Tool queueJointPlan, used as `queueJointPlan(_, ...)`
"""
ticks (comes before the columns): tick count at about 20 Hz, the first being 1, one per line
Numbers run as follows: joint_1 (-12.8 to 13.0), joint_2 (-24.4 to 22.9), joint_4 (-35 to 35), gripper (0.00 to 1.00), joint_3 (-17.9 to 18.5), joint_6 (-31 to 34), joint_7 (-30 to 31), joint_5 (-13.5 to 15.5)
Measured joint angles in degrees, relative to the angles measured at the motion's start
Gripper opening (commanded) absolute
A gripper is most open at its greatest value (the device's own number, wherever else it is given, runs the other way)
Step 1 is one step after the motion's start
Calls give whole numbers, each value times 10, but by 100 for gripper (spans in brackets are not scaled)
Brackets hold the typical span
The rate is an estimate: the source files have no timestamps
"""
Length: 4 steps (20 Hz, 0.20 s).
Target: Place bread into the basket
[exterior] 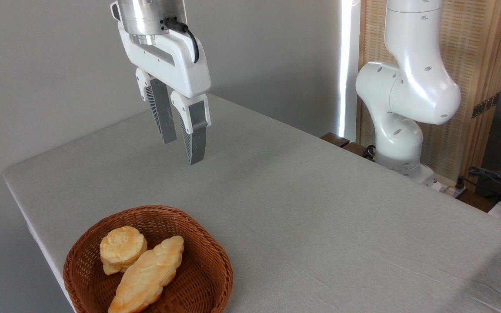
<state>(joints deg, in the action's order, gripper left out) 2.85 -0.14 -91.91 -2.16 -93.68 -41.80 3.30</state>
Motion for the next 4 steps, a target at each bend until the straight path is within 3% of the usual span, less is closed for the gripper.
queueJointPlan(4, 0, 1, 0, 100, 3, 0, 0, 0)
